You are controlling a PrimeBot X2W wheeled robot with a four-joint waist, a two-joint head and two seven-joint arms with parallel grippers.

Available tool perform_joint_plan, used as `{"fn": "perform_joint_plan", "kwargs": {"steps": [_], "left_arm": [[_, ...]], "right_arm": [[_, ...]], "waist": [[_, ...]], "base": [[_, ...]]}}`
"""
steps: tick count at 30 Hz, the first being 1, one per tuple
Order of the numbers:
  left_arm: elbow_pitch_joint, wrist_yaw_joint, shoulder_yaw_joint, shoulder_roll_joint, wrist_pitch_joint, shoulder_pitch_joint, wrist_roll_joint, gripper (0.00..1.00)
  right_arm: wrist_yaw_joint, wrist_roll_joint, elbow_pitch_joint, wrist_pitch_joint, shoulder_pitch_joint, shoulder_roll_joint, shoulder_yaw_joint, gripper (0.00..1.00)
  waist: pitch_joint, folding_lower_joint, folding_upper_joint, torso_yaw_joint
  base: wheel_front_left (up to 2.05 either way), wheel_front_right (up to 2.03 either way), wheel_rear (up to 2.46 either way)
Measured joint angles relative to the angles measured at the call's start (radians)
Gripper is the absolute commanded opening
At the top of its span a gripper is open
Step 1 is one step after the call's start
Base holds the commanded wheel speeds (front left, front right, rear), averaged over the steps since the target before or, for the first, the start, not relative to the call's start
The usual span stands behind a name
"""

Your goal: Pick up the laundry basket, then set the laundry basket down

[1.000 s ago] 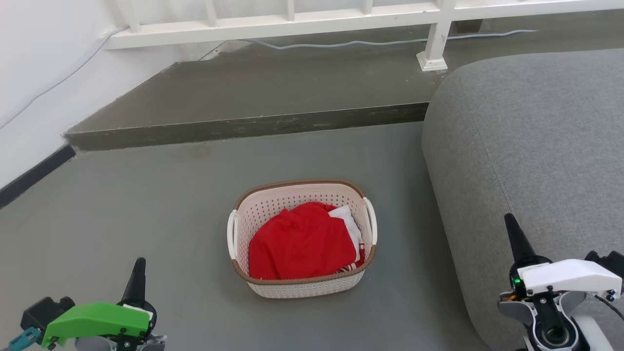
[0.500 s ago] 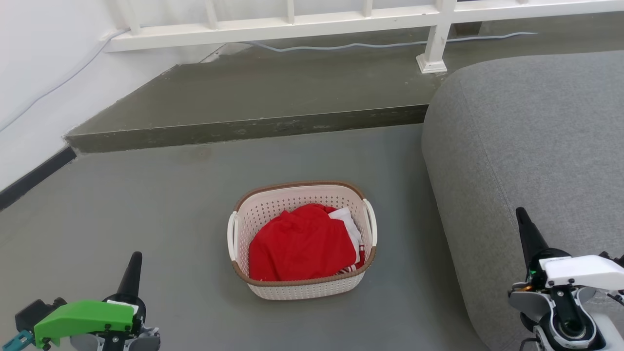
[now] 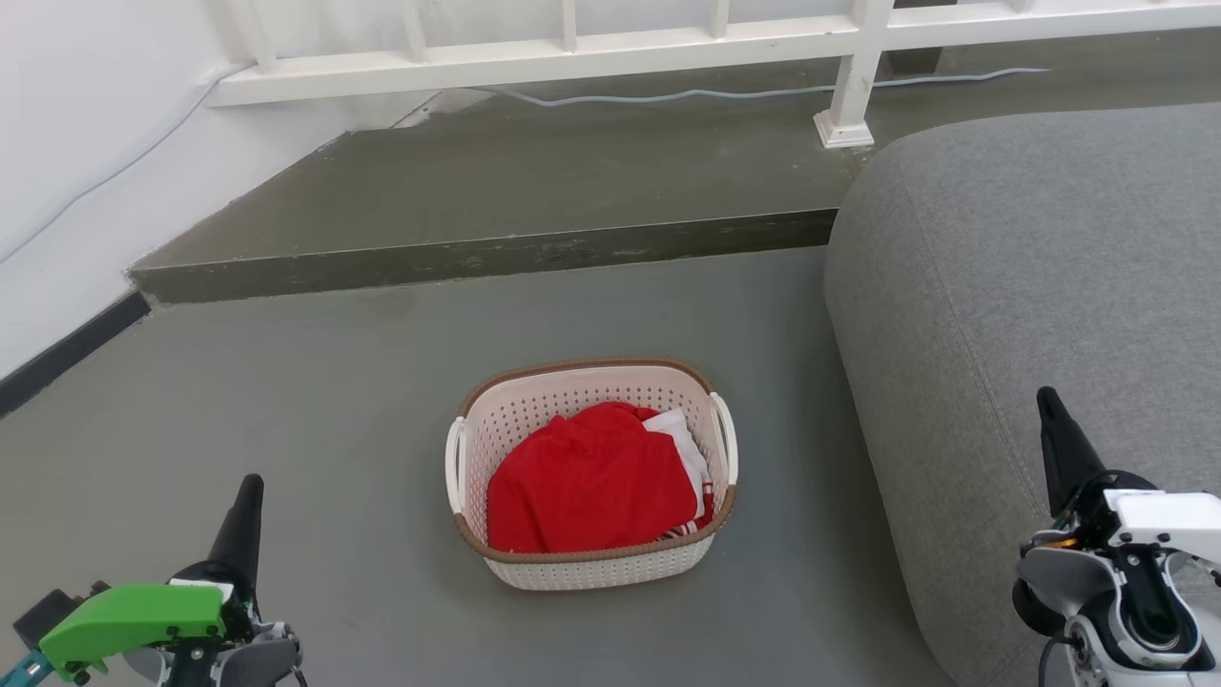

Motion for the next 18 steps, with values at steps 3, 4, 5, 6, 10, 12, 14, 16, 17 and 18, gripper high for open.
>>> {"fn": "perform_joint_plan", "kwargs": {"steps": [3, 4, 5, 6, 10, 12, 14, 16, 17, 18], "left_arm": [[0.001, -0.007, 0.009, 0.000, 0.009, -0.003, -0.040, 0.00], [0.002, -0.007, 0.010, 0.000, 0.009, -0.005, -0.046, 0.00], [0.002, -0.009, 0.011, 0.000, 0.009, -0.008, -0.046, 0.00], [0.002, -0.009, 0.011, -0.001, 0.010, -0.010, -0.046, 0.00], [0.002, -0.009, 0.012, -0.001, 0.016, -0.015, -0.046, 0.00], [0.002, -0.009, 0.012, -0.001, 0.016, -0.015, -0.046, 0.00], [0.002, -0.009, 0.012, -0.001, 0.016, -0.015, -0.046, 0.00], [0.002, -0.009, 0.012, -0.001, 0.016, -0.015, -0.046, 0.00], [0.002, -0.009, 0.012, -0.001, 0.016, -0.015, -0.046, 0.00], [0.002, -0.009, 0.012, -0.001, 0.016, -0.015, -0.046, 0.00]], "right_arm": [[0.006, 0.035, 0.005, 0.006, -0.008, -0.002, -0.008, 0.00], [0.010, 0.046, 0.006, 0.007, -0.010, -0.002, -0.010, 0.00], [0.010, 0.050, 0.006, 0.007, -0.011, -0.002, -0.011, 0.00], [0.010, 0.050, 0.007, 0.007, -0.011, -0.002, -0.011, 0.00], [0.010, 0.050, 0.011, 0.007, -0.011, -0.002, -0.012, 0.00], [0.010, 0.050, 0.012, 0.007, -0.011, -0.002, -0.013, 0.00], [0.010, 0.050, 0.014, 0.008, -0.012, -0.002, -0.013, 0.00], [0.010, 0.050, 0.016, 0.008, -0.012, -0.002, -0.013, 0.00], [0.010, 0.050, 0.017, 0.008, -0.013, -0.002, -0.013, 0.00], [0.011, 0.050, 0.017, 0.008, -0.014, -0.002, -0.013, 0.00]], "waist": [[-0.001, 0.0000, 0.0000, 0.000], [-0.001, 0.0000, 0.0000, 0.000], [-0.001, 0.0000, 0.0000, 0.000], [-0.001, 0.0000, 0.0000, 0.000], [-0.001, 0.0000, 0.0000, 0.000], [-0.001, 0.0000, 0.0000, 0.000], [-0.002, 0.0000, 0.0000, 0.000], [-0.002, 0.0000, 0.0000, 0.000], [-0.002, 0.0000, 0.0000, 0.000], [-0.002, 0.0000, 0.0000, 0.000]], "base": [[0.00, 0.00, 0.00], [0.00, 0.00, 0.00], [0.00, 0.00, 0.00], [0.00, 0.00, 0.00], [0.00, 0.00, 0.00], [0.00, 0.00, 0.00], [0.00, 0.00, 0.00], [0.00, 0.00, 0.00], [0.00, 0.00, 0.00], [0.00, 0.00, 0.00]]}}
